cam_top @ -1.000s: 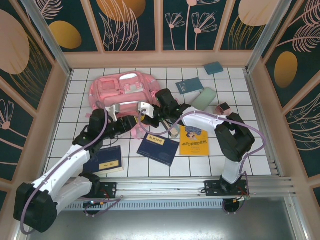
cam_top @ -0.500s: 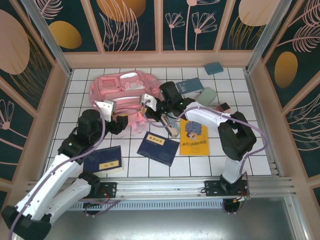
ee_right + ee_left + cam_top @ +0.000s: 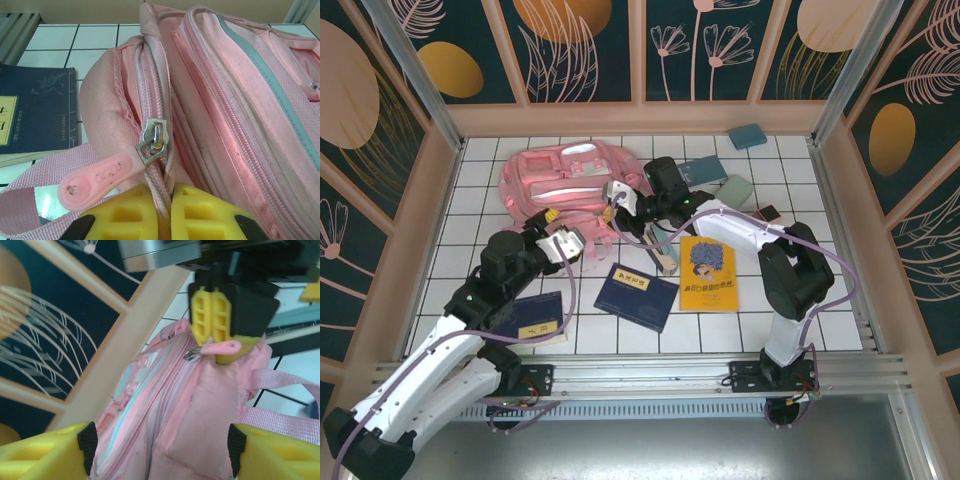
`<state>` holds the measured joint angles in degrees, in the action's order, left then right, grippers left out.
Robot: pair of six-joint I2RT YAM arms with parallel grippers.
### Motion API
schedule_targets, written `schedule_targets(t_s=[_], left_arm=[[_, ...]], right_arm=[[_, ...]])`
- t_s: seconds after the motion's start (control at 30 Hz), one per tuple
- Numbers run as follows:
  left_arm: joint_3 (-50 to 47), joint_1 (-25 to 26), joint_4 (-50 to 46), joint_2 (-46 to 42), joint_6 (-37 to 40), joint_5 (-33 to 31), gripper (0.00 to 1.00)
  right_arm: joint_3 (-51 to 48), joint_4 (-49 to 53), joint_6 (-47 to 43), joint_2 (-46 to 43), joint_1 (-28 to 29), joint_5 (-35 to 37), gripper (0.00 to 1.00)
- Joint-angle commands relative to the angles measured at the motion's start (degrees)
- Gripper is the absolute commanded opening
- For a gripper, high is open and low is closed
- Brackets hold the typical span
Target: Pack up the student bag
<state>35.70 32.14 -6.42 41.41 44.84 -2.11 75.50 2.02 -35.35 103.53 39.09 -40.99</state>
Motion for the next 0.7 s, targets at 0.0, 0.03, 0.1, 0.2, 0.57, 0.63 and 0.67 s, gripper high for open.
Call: schedule_targets(t_s=[0.0, 0.03, 0.1, 0.2, 0.57, 0.63, 0.67], left_arm=[[-0.90, 2.34, 5.44, 1.52, 13.36, -1.05, 0.71], [-0.73, 3.01, 5.67, 2.63, 15.05, -1.59, 0.71], [-0.46, 4.09, 6.77, 4.63, 17.30, -2.34, 0.70], [0.22, 4.94, 9.20, 7.33, 19.05, -2.98, 0.67], [3.15, 6.81, 9.12, 15.49, 21.43, -4.27, 0.54], [3.54, 6.84, 9.21, 16.39, 21.16, -5.21, 0.52], [3.58, 6.80, 9.64, 16.67, 21.00, -5.66, 0.50]], right_arm=[[2.58, -3.74, 1.94, -1.17, 0.27, -5.01, 0.00], [2.76, -3.69, 1.88, -0.98, 0.44, -4.98, 0.00], [2.81, -3.79, 1.91, -0.82, 0.71, -4.80, 0.00], [2.73, -3.70, 1.41, -0.71, 1.32, -3.87, 0.00], [2.00, -3.65, 1.18, -2.10, 1.95, -3.22, 0.00], [1.80, -3.61, 1.09, -2.29, 2.01, -3.24, 0.00], [1.78, -3.64, 0.99, -2.38, 2.04, -3.26, 0.00]])
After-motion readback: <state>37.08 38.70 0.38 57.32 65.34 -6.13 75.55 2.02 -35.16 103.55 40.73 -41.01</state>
